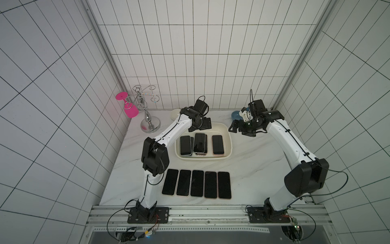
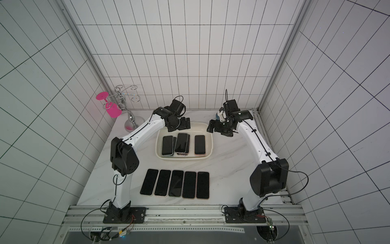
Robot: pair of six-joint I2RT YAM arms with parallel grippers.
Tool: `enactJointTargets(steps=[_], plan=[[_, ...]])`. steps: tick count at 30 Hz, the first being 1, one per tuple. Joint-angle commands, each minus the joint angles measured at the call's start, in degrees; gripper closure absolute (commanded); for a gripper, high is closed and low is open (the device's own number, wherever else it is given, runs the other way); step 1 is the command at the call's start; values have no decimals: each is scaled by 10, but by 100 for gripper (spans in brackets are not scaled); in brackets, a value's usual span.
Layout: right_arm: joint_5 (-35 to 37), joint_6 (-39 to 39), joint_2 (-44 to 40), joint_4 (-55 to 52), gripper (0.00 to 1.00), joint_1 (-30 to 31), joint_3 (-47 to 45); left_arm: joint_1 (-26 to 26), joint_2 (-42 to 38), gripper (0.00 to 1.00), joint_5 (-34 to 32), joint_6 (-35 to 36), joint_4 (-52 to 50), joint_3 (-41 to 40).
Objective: Take the phone out of the storage box
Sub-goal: Pick up the phone from the storage box.
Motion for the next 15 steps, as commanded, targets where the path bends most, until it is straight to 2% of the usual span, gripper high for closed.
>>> enactJointTargets(steps=[1,11,15], plan=[[-11,-4,1,-3,5,2,-23,-8,32,2,-11,54,-60,48],[-28,-4,6,7,5,1,-45,-21,60,2,-11,73,-39,-19],[-35,-3,6,11,5,2,-55,-22,61,2,-31,65,-33,-42]])
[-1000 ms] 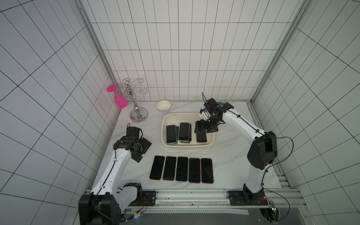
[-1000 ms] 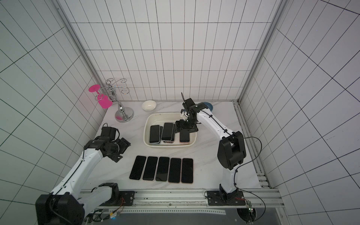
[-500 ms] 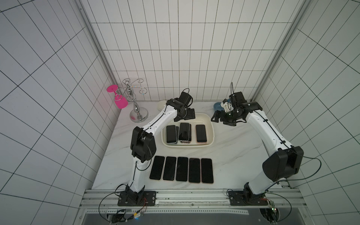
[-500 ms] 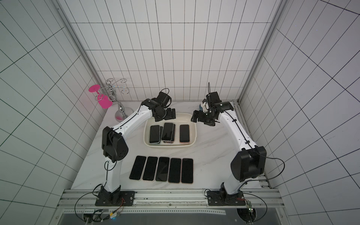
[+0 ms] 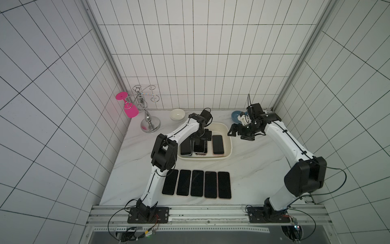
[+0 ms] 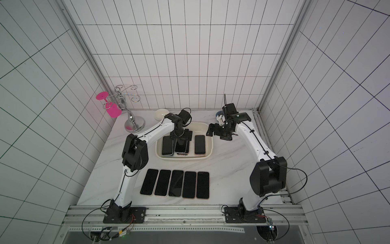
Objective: Take the phone out of the storage box
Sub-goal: Pick up the phone from the storage box.
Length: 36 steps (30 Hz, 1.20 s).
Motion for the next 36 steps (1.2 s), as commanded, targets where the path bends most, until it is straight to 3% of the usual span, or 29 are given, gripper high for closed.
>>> enactJointTargets(steps=[1,18,29,32,36], plan=[[-12,-3,4,5,5,2,-19,-3,0,2,-21,6,15,-18],[-23,-2,9,16,5,1,-31,-3,25,5,-19,-2,14,-45],[-29,-5,25,15,6,2,-12,-1,7,35,5,3,25,-54],[-66,-7,43,26,5,-2,12,0,-22,41,14,11,28,-57],[-171,28,83,78,5,-22,47,0,-79,46,38,34,25,-54]])
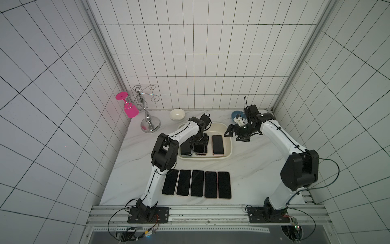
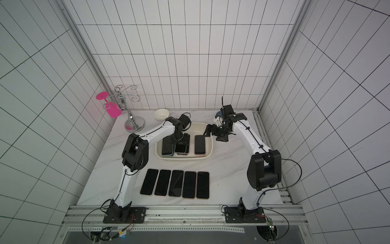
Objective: Take the phone out of the storage box
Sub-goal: Pick up the phone from the storage box.
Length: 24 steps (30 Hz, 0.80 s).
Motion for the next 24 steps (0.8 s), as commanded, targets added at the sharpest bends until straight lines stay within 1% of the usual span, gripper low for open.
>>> enactJointTargets(steps=[1,3,5,10,13,19,24], plan=[[-113,32,36,53,6,-20,51,-1,-82,47,31,29,3,3],[-175,55,76,73,8,-22,79,-2,-107,47,49,44,-11,4],[-220,66,107,79,10,-18,116,-1,-123,48,59,53,-24,3],[-233,102,149,103,15,-5,147,-1,-146,49,57,59,-37,-9],[-238,100,158,103,16,10,149,-1,-152,50,73,53,-34,-11],[-232,102,168,121,18,38,131,-2,-156,52,80,49,-31,-9],[-219,103,198,111,22,56,125,-2,-163,53,87,48,-31,-14]])
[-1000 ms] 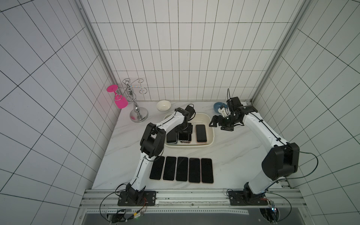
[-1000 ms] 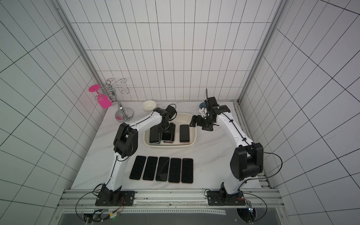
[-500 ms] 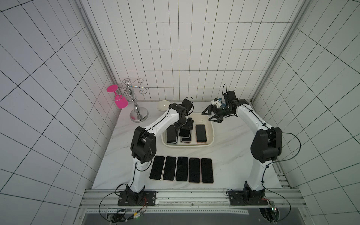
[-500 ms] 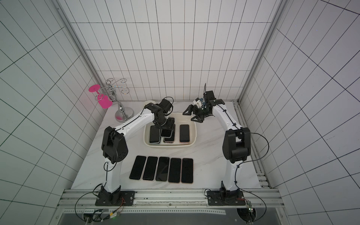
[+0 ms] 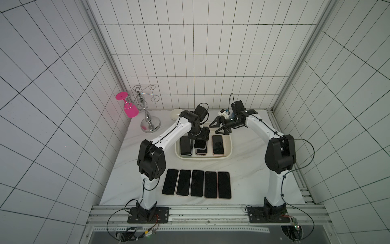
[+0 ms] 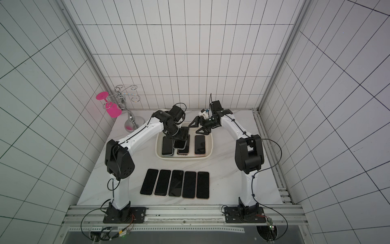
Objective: Take the phone out of the storage box
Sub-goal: Pick up the phone from the storage box.
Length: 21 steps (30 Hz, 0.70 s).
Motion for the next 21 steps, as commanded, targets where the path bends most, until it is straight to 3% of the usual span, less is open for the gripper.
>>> enactJointTargets(steps=[1,8,16,21], plan=[[0,2,32,0,23,11,4,-1,-21,53,17,3,12,-3],[-12,0,57,0,28,34,28,-2,-26,56,34,4,16,-6],[-72,-11,71,2,44,51,22,-3,-35,57,57,7,31,-20],[-97,-13,61,9,78,51,-2,-3,-38,58,67,11,33,-17]])
